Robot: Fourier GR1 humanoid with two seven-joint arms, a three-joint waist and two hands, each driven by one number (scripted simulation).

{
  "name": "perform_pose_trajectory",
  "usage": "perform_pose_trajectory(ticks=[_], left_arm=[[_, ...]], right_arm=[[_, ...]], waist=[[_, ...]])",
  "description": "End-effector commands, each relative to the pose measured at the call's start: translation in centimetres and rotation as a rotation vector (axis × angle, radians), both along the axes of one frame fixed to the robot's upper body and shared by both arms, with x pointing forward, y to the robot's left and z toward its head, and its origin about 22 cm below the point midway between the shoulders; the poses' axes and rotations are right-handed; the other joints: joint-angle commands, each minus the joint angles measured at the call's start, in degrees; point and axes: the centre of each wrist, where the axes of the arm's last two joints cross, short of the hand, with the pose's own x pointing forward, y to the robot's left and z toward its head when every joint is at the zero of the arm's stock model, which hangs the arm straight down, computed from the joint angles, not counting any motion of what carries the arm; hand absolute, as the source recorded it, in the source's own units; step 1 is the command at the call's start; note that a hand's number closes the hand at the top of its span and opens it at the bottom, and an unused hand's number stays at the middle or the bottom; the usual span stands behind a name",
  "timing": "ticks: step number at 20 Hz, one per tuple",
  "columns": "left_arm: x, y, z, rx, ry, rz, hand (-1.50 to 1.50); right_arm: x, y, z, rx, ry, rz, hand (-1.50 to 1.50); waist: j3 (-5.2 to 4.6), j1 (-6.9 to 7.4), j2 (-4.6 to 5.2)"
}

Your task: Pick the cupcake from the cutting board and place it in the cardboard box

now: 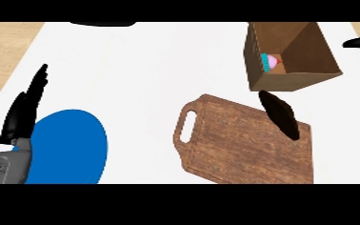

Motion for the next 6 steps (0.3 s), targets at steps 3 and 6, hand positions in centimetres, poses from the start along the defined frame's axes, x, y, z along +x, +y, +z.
perform_pose_trajectory(ticks=[3,6], left_arm=[[0.4,-0.1,0.6,0.014,-0.002,-0.005,0.00],[0.2,-1.6,-1.0,-0.016,0.001,-0.016,0.00]], right_arm=[[-3.5,-5.5,2.2,-0.046,0.017,0.000,-1.50],[-4.7,-6.5,0.5,-0.082,0.037,0.027,-1.50]], waist=[[0.15,0.31,0.33],[0.22,0.14,0.63]])
